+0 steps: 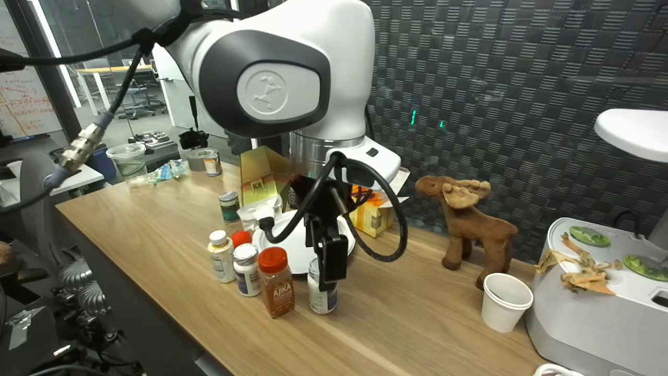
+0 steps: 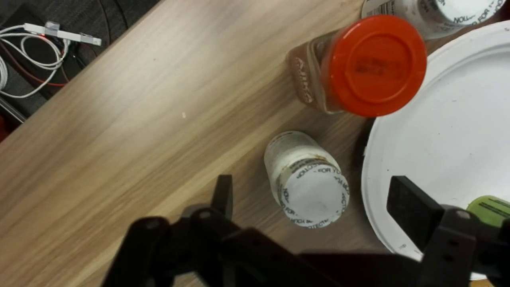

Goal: Put all the bottles and the orange plushie that are around the white plate on the white plate

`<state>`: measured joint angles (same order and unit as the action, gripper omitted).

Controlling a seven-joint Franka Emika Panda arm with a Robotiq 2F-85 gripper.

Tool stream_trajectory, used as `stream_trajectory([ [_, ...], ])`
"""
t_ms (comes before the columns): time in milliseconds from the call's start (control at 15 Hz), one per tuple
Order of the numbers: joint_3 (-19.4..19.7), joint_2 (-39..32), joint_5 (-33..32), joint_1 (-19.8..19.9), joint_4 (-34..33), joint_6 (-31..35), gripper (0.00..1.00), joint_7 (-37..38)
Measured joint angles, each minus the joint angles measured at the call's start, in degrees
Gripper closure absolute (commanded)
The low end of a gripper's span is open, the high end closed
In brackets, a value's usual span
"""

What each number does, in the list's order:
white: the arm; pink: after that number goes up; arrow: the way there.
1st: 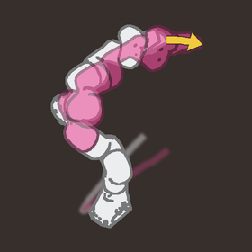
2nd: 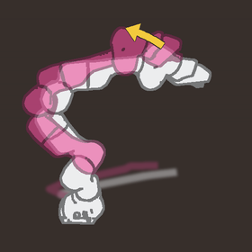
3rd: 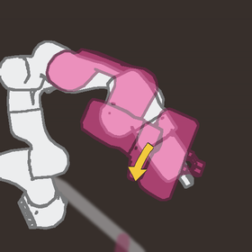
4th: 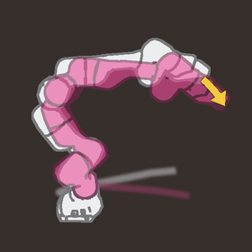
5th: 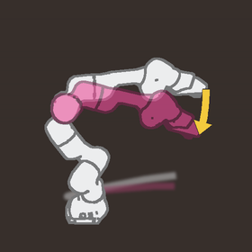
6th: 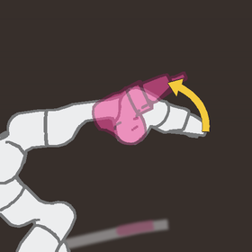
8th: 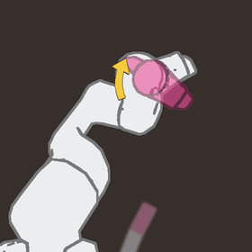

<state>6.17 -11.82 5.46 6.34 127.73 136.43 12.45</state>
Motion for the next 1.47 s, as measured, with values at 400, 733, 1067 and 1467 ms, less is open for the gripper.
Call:
stream_trajectory([
  [400,-0.39,-0.55,1.38,-0.30,-0.24,0.11,0.00,-1.06],
  [733,-0.39,-2.36,0.74,-0.56,-0.73,0.12,0.50,-0.72],
  [1067,0.00,-3.91,-2.00,-1.56,-1.85,0.56,0.74,2.46],
  [1467,1.63,-1.94,-9.26,-2.79,-1.75,0.65,0.74,9.83],
])
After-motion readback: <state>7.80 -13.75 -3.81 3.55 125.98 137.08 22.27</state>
